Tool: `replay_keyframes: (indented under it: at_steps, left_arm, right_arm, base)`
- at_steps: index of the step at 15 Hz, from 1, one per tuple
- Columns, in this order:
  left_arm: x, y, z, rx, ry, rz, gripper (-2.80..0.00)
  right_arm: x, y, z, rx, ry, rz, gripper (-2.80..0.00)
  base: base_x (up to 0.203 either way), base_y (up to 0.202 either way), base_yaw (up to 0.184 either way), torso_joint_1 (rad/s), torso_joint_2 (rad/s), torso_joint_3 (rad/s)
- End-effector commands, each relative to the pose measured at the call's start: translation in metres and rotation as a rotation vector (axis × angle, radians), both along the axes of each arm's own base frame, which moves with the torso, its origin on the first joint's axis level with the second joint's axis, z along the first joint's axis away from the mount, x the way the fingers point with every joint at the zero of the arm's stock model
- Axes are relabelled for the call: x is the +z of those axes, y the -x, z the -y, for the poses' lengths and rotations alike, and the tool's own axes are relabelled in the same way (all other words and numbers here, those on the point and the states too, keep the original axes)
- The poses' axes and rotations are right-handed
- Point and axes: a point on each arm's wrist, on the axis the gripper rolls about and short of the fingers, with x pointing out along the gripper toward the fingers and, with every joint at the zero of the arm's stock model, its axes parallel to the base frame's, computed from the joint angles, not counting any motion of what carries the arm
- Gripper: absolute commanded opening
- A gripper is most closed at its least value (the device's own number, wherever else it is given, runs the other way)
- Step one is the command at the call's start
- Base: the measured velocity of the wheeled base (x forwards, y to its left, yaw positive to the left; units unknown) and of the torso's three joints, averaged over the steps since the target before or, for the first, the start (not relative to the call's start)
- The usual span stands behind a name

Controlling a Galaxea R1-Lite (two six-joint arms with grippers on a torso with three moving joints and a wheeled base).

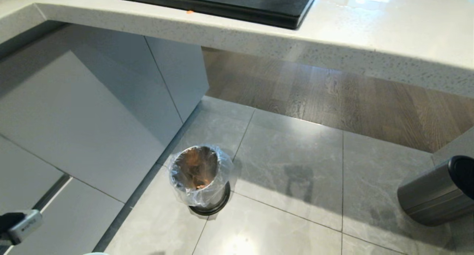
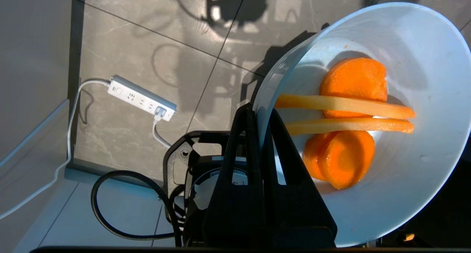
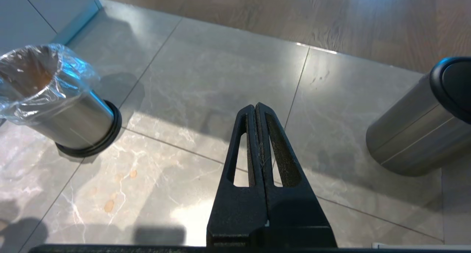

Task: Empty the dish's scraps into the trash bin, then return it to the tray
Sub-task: Move the bowl over the trash can

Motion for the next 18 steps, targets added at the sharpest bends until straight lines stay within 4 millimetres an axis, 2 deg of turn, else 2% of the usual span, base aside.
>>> replay_keyframes:
  at_steps: [1, 18]
  left_arm:
    - [-0.0002, -0.0001, 0.0, 0.0, 0.0, -0.008, -2.8]
    - [0.0007, -0.0005, -0.0001, 0.002, 0.0, -0.023, -2.8]
  right_arm:
    - [0.0003, 0.0001, 0.0, 0.001, 0.0, 0.002, -2.8]
    - [-0.0001, 0.0, 0.0, 0.001, 0.0, 0.0, -2.8]
  base:
    - [0.0, 0.0, 0.0, -0.002, 0.01, -0.197]
    - [0.0, 0.0, 0.0, 0.003, 0.0, -0.197]
